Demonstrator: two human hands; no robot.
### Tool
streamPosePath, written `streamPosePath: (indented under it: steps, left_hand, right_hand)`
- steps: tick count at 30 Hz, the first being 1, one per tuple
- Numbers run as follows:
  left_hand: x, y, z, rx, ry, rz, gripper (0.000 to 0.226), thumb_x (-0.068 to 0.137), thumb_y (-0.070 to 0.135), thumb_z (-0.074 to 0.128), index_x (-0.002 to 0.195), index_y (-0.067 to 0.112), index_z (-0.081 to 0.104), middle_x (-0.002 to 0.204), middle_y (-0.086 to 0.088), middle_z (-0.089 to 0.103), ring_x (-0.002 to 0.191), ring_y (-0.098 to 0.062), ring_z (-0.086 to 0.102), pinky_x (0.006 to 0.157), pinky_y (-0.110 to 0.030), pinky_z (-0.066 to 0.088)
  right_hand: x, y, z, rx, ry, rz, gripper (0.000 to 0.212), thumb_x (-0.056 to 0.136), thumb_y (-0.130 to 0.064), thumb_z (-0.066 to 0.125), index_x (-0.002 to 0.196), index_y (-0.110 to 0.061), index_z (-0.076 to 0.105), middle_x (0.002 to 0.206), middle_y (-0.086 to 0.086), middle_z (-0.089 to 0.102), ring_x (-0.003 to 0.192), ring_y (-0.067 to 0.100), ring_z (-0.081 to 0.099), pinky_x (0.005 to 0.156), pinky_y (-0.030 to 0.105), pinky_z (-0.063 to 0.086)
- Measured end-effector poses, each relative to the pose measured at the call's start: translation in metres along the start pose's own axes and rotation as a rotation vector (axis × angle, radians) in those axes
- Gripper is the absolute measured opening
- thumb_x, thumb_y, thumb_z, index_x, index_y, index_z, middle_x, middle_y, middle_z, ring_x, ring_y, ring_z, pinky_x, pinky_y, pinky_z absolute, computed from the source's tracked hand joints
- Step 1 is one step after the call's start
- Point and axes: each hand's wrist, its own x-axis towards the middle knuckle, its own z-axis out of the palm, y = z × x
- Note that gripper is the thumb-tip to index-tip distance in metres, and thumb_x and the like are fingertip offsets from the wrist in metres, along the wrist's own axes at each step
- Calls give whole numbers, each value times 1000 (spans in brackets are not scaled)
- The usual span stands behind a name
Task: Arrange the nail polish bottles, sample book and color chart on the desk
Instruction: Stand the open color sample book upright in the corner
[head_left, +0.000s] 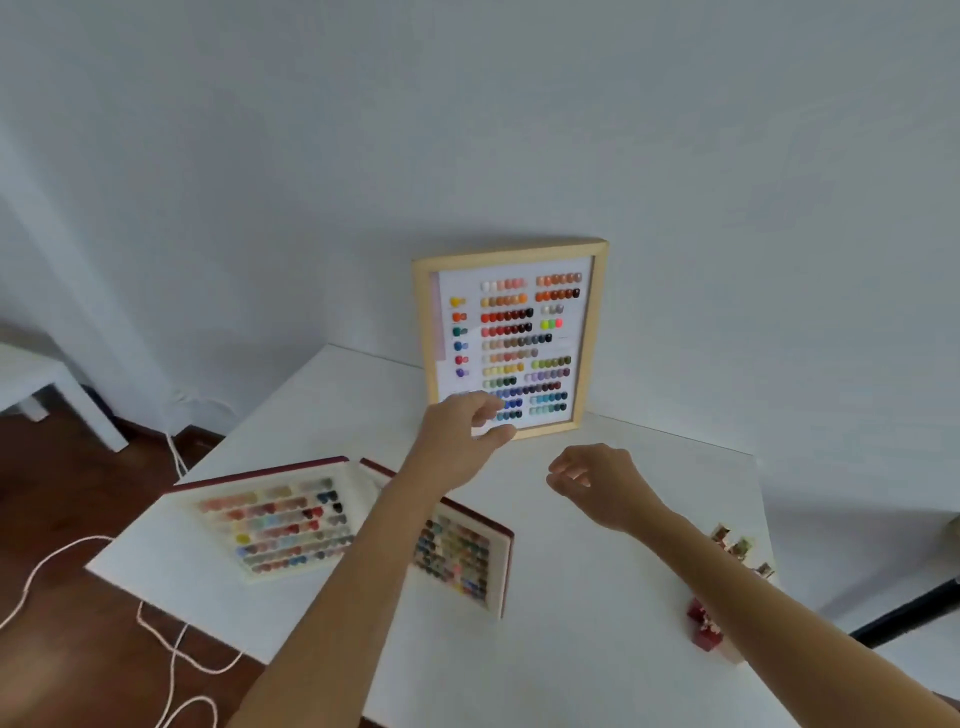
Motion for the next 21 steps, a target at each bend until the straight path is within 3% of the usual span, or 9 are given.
streamPosePath:
  steps: [7,13,18,21]
  left_hand:
    - [-42,-92,-106,167,-92,-66,56,79,38,73,128,21,54,132,2,57,121,-13,51,94,-24,38]
    - [-58,-155,-154,339,-54,-167,53,77,18,76,126,19,56,128,-4,59,116,-23,55,101,-38,45]
    - [-59,-187,-170,431,-79,-167,26,85,24,66,110,23,65,107,1,69,90,-18,66,82,-34,54]
    - [-57,-197,-174,451,-89,-135,14,86,30,64,98,23,67,86,6,67,74,-14,64,63,-24,44]
  right_hand:
    - [-14,-81,42,93,-114,12,52,87,-62,41,98,-18,67,99,-2,70,90,14,64,81,30,47]
    - [-20,-110,63,-17,-190,-7,28,84,-37,64,108,-21,64,98,-4,68,81,10,63,66,14,47]
    - [-16,-114,75,-157,-164,-40,19,90,-24,58,107,-18,64,98,-1,69,80,13,62,75,21,50]
    - [-9,-113,74,-187,-180,-62,17,91,-24,56,104,-17,64,88,-6,65,76,12,63,68,15,47]
